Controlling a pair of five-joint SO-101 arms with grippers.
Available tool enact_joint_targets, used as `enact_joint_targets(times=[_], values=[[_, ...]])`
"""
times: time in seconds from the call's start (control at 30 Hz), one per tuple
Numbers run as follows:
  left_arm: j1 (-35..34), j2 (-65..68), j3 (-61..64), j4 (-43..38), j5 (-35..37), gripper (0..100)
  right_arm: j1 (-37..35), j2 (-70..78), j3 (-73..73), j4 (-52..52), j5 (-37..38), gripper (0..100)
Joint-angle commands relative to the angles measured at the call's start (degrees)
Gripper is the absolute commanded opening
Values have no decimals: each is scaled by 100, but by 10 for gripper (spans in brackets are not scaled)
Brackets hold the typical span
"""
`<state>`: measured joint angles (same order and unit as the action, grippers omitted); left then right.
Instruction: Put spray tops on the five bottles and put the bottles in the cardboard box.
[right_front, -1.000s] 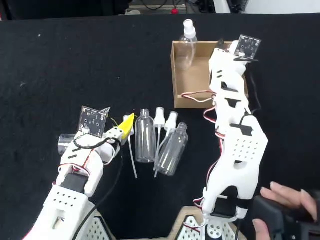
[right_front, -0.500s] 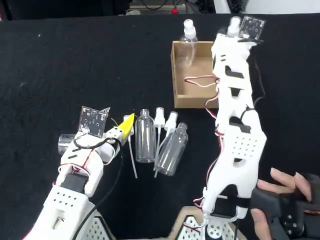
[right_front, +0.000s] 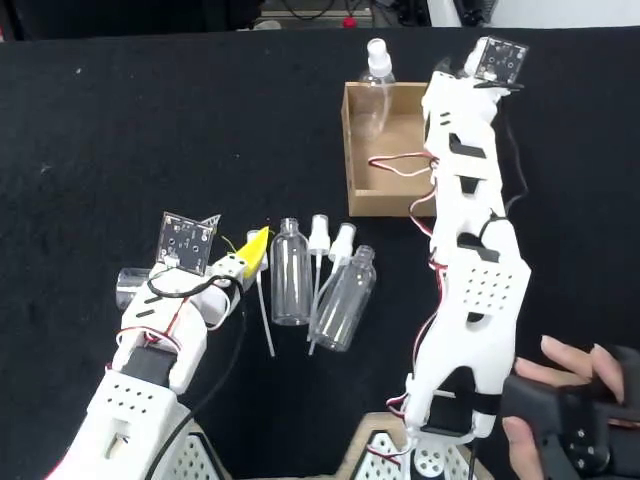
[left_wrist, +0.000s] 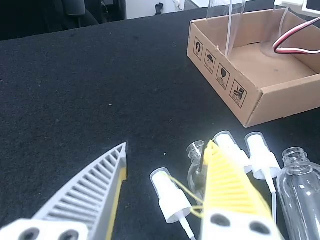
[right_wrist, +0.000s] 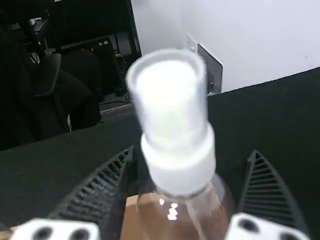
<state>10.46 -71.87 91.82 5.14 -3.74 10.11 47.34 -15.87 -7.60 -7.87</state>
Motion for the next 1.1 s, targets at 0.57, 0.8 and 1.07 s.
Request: enact_joint_targets(times=[0.57, 0.8, 1.07], values=[[84, -62, -40, -141, -44, 238, 44, -690, -189, 571, -290, 319], [84, -62, -40, -141, -44, 238, 35, -936, -101, 598, -299, 319], [84, -62, -40, -141, -44, 238, 18, -1675, 708, 651, -273, 319]])
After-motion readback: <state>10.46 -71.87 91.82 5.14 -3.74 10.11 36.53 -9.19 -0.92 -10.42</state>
